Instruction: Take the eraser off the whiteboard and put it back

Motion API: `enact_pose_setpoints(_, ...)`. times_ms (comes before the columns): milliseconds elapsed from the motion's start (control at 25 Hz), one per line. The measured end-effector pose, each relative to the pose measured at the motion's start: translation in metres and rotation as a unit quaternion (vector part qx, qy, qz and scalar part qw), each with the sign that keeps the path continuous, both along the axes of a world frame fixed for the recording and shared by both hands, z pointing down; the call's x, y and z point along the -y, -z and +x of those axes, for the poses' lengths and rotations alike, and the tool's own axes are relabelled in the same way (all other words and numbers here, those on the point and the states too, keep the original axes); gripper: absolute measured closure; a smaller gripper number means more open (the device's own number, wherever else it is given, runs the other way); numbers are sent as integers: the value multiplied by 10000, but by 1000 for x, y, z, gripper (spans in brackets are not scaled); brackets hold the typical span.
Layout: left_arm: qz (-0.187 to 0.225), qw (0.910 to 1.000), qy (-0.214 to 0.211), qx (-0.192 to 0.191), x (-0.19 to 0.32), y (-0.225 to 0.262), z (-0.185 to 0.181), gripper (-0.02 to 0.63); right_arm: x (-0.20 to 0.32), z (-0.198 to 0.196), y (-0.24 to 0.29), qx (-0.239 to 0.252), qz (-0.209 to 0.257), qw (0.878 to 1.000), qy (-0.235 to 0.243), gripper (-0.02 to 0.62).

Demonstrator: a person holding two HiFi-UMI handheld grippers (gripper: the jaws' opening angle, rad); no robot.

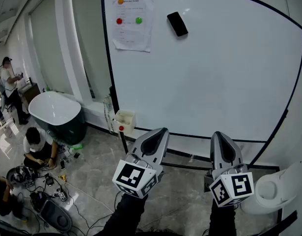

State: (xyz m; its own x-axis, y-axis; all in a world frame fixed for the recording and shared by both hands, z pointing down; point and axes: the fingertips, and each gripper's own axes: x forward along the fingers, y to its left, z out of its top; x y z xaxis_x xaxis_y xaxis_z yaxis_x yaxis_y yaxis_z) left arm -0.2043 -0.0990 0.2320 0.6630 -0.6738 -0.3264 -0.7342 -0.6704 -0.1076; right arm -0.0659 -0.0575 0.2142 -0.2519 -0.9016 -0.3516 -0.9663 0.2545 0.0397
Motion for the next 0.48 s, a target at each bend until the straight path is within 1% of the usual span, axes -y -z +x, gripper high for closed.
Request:
enact_pose_setpoints(120, -29, 9999, -20, 126, -8, 4, 8, 598, -7, 3, 1, -36, -28, 10000, 34, 586)
enact_pose_setpoints(240, 51, 9997, 15, 229, -10, 14, 16, 598, -9, 7, 10, -85, 38, 9999, 77, 586)
enact_pose_setpoints(480, 118, 9991, 306, 256, -9, 19, 15, 598, -5, 9, 16, -209, 143, 9994, 253, 588)
